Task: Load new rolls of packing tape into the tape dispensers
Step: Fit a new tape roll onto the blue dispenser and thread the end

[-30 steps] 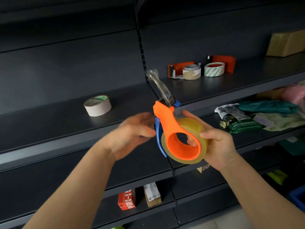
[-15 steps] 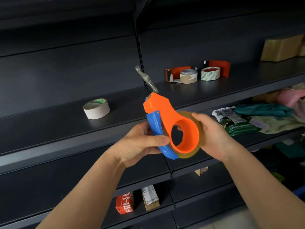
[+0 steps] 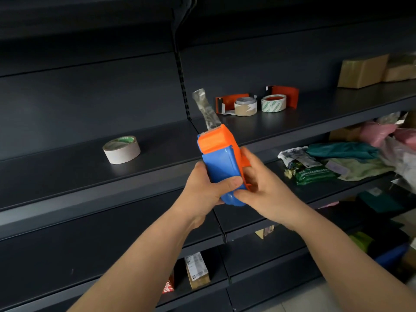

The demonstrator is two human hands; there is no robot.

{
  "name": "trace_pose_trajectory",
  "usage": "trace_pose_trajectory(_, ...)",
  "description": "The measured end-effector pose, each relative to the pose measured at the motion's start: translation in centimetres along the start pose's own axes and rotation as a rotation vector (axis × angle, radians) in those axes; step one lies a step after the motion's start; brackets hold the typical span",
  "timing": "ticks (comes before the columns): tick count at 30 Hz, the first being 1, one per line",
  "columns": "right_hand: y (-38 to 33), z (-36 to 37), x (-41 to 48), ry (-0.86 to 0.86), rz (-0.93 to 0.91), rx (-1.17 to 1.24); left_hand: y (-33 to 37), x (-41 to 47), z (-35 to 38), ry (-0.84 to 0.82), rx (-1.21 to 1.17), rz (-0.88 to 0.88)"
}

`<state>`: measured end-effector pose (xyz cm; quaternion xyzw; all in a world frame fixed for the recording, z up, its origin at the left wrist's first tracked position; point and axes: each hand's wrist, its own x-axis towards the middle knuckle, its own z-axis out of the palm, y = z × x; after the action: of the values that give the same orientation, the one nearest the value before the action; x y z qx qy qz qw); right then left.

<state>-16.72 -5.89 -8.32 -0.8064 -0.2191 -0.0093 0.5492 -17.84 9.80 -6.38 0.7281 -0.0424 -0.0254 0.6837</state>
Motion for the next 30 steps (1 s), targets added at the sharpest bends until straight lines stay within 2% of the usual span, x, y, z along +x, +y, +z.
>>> trace_pose_trajectory(2, 0.1, -0.1, -0.3, -0.012, 0.032, 0.097, -0.2, -0.1, -0.4, -0.002, 0.044, -0.009)
trace_pose_trajectory(8, 0.5, 0.3, -0.5, 0.017, 0.179, 0.362, 0.9, -0.6, -2.2, -0.042, 0.393, 0.026)
trace_pose_trajectory(10, 0.6, 0.2, -0.6, -0.02, 0.197, 0.388, 2.5, -0.3, -3.7, 0.087, 0.444, 0.07)
trace_pose_trajectory(12, 0.7, 0.1, -0.7, -0.064, 0.199, 0.398, 4.2, -0.2, -5.0, 0.233, 0.374, 0.153)
trace_pose_trajectory(14, 0.9, 0.3, -0.8, -0.12, 0.199, 0.415, 5.3, -0.6, -5.3, 0.183, 0.274, 0.197)
trace_pose_trajectory(17, 0.8, 1.2, -1.2, -0.198, 0.193, 0.418, 5.8, -0.8, -4.6, 0.077, 0.285, 0.234)
trace_pose_trajectory(23, 0.8, 1.9, -1.5, -0.203, 0.166, 0.43, 5.2, 0.0, -4.1, 0.204, 0.254, 0.338)
trace_pose_trajectory(30, 0.1, 2.1, -1.8, -0.314, 0.165, 0.387, 5.6, 0.6, -3.7, 0.283, 0.265, 0.415)
